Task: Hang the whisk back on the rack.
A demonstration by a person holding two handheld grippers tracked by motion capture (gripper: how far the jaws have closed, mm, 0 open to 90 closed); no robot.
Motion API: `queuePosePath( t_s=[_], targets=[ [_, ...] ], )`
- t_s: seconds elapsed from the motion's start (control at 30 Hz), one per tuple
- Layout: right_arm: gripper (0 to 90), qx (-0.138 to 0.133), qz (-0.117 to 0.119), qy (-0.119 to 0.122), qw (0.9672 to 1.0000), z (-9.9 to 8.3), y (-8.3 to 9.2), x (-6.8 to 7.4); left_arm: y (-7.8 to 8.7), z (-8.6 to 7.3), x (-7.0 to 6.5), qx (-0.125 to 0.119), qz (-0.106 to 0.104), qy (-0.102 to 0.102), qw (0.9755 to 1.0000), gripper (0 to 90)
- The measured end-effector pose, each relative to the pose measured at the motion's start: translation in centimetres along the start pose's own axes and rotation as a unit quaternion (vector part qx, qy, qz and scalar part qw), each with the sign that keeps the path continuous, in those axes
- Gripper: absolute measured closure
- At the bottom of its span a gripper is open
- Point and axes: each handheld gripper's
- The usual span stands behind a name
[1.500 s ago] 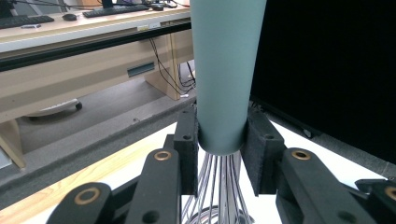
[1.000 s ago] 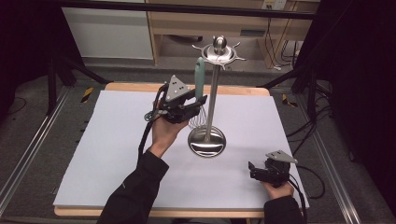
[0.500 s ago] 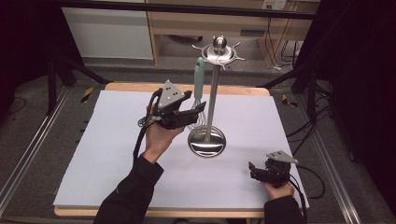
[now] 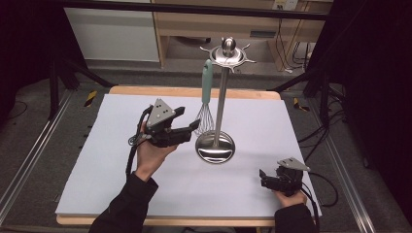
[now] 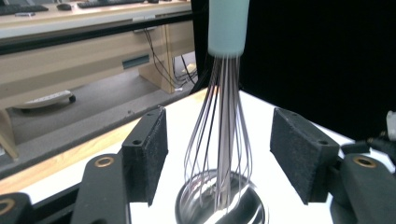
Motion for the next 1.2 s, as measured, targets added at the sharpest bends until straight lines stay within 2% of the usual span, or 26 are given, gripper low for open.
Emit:
queuePosePath(
  t_s=[0.43, 0.6, 0.73, 0.8, 0.87, 1.0, 1.07, 1.17, 1.2],
  targets=[
    [7.4, 0.008, -0.003, -0.002, 1.0, -0.2, 0.0, 0.1, 1.5, -5.4, 1.7, 0.037, 0.019, 0.002, 0.9991, 35.4],
    [7.2, 0.012, -0.005, -0.002, 0.9999, -0.3, 0.0, 0.0, 2.1, -7.6, 2.6, 0.057, 0.031, 0.002, 0.9979, 34.9],
    [7.0, 0.016, -0.007, -0.001, 0.9999, -0.3, -0.1, 0.0, 2.4, -9.2, 3.5, 0.071, 0.042, 0.011, 0.9966, 34.9],
    [7.0, 0.016, -0.007, -0.003, 0.9998, -0.3, -0.1, 0.0, 2.6, -9.9, 3.9, 0.079, 0.047, 0.013, 0.9957, 34.9],
    [6.9, 0.017, -0.009, -0.002, 0.9998, -0.4, -0.1, 0.0, 2.8, -10.7, 4.4, 0.089, 0.055, 0.006, 0.9945, 34.8],
    [6.8, 0.019, -0.01, -0.005, 0.9998, -0.5, -0.1, -0.1, 2.9, -12.7, 5.6, 0.105, 0.067, 0.022, 0.9919, 34.9],
    [6.7, 0.021, -0.009, -0.006, 0.9997, -0.5, -0.2, -0.2, 2.9, -13.5, 6.2, 0.126, 0.079, 0.02, 0.9887, 34.8],
    [6.7, 0.024, -0.01, -0.003, 0.9997, -0.5, -0.2, -0.3, 3.1, -14.5, 7.0, 0.134, 0.087, 0.028, 0.9867, 34.5],
    [6.7, 0.024, -0.01, -0.004, 0.9997, -0.6, -0.2, -0.3, 3.2, -15.0, 7.3, 0.14, 0.092, 0.029, 0.9854, 34.5]
  ],
)
Point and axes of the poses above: each handheld gripper's, and its own axes: y roughly backward along the jaws, z roughly out of its top, x roughly to its left, and after that the axes turned 15 degrees about z, right-handed
